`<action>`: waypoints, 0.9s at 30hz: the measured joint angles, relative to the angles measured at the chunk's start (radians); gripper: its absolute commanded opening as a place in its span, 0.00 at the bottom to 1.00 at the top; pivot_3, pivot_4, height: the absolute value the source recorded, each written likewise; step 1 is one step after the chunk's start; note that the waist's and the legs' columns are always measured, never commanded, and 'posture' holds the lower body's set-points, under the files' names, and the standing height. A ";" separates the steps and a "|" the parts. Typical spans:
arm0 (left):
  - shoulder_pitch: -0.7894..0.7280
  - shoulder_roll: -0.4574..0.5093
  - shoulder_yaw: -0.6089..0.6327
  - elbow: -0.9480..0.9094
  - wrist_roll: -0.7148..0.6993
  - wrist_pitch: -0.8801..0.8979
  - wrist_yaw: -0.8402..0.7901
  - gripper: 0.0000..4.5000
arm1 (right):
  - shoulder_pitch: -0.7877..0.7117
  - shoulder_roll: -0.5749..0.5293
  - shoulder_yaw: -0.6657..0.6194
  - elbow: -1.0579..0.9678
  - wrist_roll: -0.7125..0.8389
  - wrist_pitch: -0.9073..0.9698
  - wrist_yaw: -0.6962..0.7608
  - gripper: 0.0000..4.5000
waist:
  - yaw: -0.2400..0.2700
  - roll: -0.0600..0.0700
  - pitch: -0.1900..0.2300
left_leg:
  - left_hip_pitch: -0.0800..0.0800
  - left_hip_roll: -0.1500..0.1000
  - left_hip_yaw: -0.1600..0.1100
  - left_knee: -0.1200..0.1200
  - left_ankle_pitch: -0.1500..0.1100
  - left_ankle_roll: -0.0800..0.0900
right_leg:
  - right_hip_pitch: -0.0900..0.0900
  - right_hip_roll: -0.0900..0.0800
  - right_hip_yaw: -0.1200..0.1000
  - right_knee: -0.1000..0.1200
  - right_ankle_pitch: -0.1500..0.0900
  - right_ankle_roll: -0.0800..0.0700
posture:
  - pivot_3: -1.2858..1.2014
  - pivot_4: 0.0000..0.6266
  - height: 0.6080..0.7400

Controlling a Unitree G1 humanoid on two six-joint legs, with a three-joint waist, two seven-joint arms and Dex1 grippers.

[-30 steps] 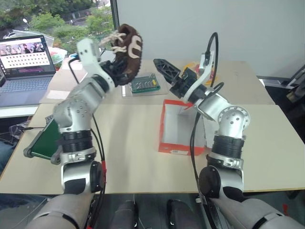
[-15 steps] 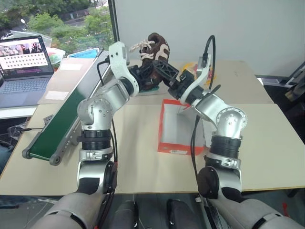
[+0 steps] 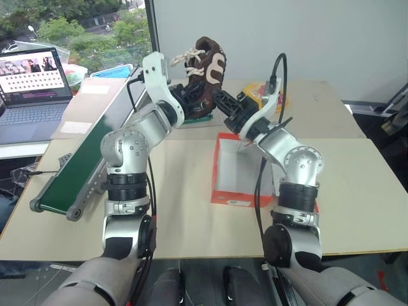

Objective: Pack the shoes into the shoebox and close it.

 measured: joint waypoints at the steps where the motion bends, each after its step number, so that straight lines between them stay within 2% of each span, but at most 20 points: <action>1: 0.000 0.001 0.003 -0.002 -0.011 0.002 -0.006 0.48 | 0.000 -0.001 0.004 0.000 -0.001 -0.008 0.001 0.05 | 0.000 0.000 0.000 | 0.000 0.000 0.000 0.000 0.000 0.000 | 0.000 0.000 0.000 0.000 0.000 0.000 | 0.52 0.24 1.00; 4: 0.001 0.018 -0.013 -0.026 -0.013 0.003 -0.016 0.76 | 0.000 -0.001 0.017 0.001 -0.001 -0.027 0.003 0.05 | 0.000 0.000 0.000 | 0.000 0.000 0.000 0.000 0.000 0.000 | 0.000 0.000 0.000 0.000 0.000 0.000 | 0.52 0.24 1.00; 5: 0.002 0.032 -0.023 -0.031 -0.007 0.003 -0.017 0.83 | 0.000 -0.001 0.021 0.001 -0.003 -0.033 0.004 0.05 | 0.000 0.000 0.000 | 0.000 0.000 0.000 0.000 0.000 0.000 | 0.000 0.000 0.000 0.000 0.000 0.000 | 0.52 0.24 1.00; 6: 0.005 0.048 -0.038 -0.039 0.008 0.003 -0.017 0.86 | 0.000 -0.002 0.025 0.001 -0.005 -0.038 0.005 0.05 | 0.000 0.000 0.000 | 0.000 0.000 0.000 0.000 0.000 0.000 | 0.000 0.000 0.000 0.000 0.000 0.000 | 0.52 0.24 1.00; 8: 0.013 0.081 -0.047 -0.043 0.033 -0.001 -0.014 0.86 | 0.000 -0.006 0.028 0.001 -0.007 -0.042 0.006 0.05 | -0.004 0.000 0.000 | 0.001 0.000 0.000 0.000 0.000 0.000 | 0.000 0.000 0.001 0.000 0.000 0.000 | 0.52 0.24 1.00; 12: 0.070 0.238 -0.069 -0.044 0.154 -0.090 -0.013 0.86 | 0.009 -0.049 0.067 -0.001 -0.042 -0.048 -0.001 0.05 | -0.015 0.000 0.000 | 0.002 0.000 0.001 -0.002 0.000 -0.001 | 0.000 0.001 0.001 0.000 0.000 0.000 | 0.52 0.24 1.00; 14: 0.140 0.328 -0.022 -0.048 0.226 -0.116 0.028 0.86 | 0.041 -0.129 0.070 -0.028 -0.076 -0.041 -0.022 0.05 | -0.016 0.001 0.000 | 0.002 0.000 0.001 -0.003 0.000 -0.001 | 0.000 0.000 0.001 0.000 0.000 0.000 | 0.52 0.24 1.00; 15: 0.176 0.336 0.004 -0.059 0.233 -0.115 0.042 0.86 | 0.050 -0.166 0.060 -0.037 -0.083 -0.027 -0.045 0.05 | -0.014 0.001 0.001 | 0.002 0.000 0.001 -0.003 0.000 -0.001 | 0.000 -0.001 0.001 0.000 0.000 0.000 | 0.52 0.24 1.00; 17: 0.283 0.333 0.063 -0.110 0.235 -0.097 0.066 0.86 | 0.071 -0.226 -0.004 -0.089 -0.069 0.050 -0.137 0.05 | 0.000 0.001 0.001 | 0.001 0.000 0.001 -0.002 0.000 -0.001 | 0.000 -0.002 0.000 0.000 0.000 0.000 | 0.52 0.24 1.00; 19: 0.319 0.309 0.072 -0.132 0.235 -0.083 0.082 0.86 | 0.082 -0.243 -0.022 -0.128 -0.039 0.110 -0.188 0.05 | 0.008 0.001 0.001 | -0.001 0.000 0.001 -0.001 0.000 -0.001 | -0.001 -0.002 0.000 0.000 0.000 0.000 | 0.52 0.24 1.00; 27: 0.396 0.157 0.038 -0.286 0.212 -0.020 0.148 0.86 | 0.223 -0.303 0.025 -0.336 0.031 0.419 -0.325 0.05 | 0.013 0.001 0.001 | 0.002 0.000 0.001 0.000 0.000 0.001 | 0.002 -0.001 0.000 -0.001 0.001 0.000 | 0.52 0.24 1.00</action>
